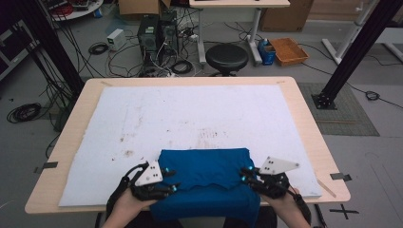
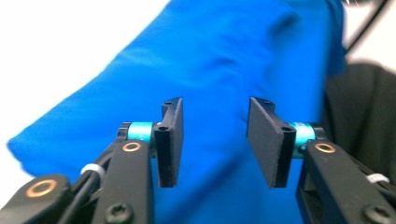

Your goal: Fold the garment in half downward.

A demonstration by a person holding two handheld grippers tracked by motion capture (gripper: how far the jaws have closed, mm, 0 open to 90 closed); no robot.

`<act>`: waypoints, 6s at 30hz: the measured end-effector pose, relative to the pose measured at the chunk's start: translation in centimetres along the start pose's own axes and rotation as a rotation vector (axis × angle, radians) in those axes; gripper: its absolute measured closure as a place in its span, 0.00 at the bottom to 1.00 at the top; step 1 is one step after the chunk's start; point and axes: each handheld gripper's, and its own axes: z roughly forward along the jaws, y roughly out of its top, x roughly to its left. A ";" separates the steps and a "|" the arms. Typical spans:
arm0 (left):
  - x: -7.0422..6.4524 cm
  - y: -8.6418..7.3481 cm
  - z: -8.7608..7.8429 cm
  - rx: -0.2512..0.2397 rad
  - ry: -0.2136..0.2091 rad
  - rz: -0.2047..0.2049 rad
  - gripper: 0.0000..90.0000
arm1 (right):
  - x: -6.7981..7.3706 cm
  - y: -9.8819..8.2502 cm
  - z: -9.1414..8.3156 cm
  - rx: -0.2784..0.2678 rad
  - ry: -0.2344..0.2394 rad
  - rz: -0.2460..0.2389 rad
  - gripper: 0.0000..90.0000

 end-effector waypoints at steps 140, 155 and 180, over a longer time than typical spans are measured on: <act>10.2 0.6 3.1 0.142 0.295 -0.468 0.98 | -8.3 2.0 6.6 0.093 -0.292 0.255 0.99; 8.6 0.9 0.2 0.095 0.213 -0.472 0.98 | -6.7 2.0 3.9 0.060 -0.226 0.254 0.99; 0.0 -0.4 -4.8 0.115 0.147 -0.336 0.98 | 1.2 -1.1 -2.5 0.067 -0.197 0.112 0.99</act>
